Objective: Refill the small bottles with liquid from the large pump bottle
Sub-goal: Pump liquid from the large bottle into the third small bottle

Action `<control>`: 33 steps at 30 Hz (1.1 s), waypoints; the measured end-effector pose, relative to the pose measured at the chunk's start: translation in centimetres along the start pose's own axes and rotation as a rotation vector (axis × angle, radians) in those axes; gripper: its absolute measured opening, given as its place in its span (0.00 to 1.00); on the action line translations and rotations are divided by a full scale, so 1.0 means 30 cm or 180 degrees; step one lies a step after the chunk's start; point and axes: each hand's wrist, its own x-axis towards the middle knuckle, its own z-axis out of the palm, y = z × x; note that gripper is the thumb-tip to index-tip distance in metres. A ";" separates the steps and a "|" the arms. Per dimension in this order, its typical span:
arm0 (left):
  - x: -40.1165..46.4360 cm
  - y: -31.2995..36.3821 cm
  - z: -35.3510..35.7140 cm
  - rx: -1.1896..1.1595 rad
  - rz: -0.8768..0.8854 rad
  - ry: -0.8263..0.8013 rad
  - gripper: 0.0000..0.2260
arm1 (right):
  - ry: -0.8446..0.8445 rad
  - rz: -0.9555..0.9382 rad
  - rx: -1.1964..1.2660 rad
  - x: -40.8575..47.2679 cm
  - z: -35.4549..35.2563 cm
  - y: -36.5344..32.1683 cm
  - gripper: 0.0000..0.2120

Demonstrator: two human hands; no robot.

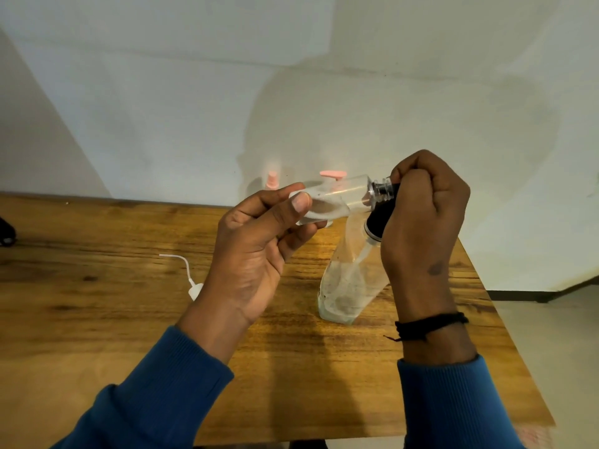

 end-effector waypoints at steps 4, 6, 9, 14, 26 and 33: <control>-0.001 0.000 0.004 0.0008 -0.0018 -0.0009 0.12 | -0.0021 -0.0085 -0.0164 0.012 -0.009 -0.006 0.12; 0.000 -0.001 0.007 -0.0007 -0.0013 -0.0023 0.10 | 0.0012 -0.0107 -0.0113 0.013 -0.010 -0.011 0.12; 0.001 0.000 0.003 -0.0010 -0.0002 0.0008 0.11 | 0.0025 -0.0055 0.0025 0.003 0.000 -0.002 0.12; 0.000 -0.001 0.002 -0.0004 -0.0030 0.0002 0.12 | 0.0017 -0.0104 -0.0105 0.007 -0.007 -0.002 0.12; 0.000 0.002 0.003 0.0015 0.0015 0.0006 0.11 | 0.0081 -0.0218 -0.0278 0.010 -0.010 0.004 0.11; 0.002 0.004 -0.001 0.0018 0.0033 0.0049 0.11 | 0.0044 -0.0135 -0.0192 0.004 -0.001 0.020 0.10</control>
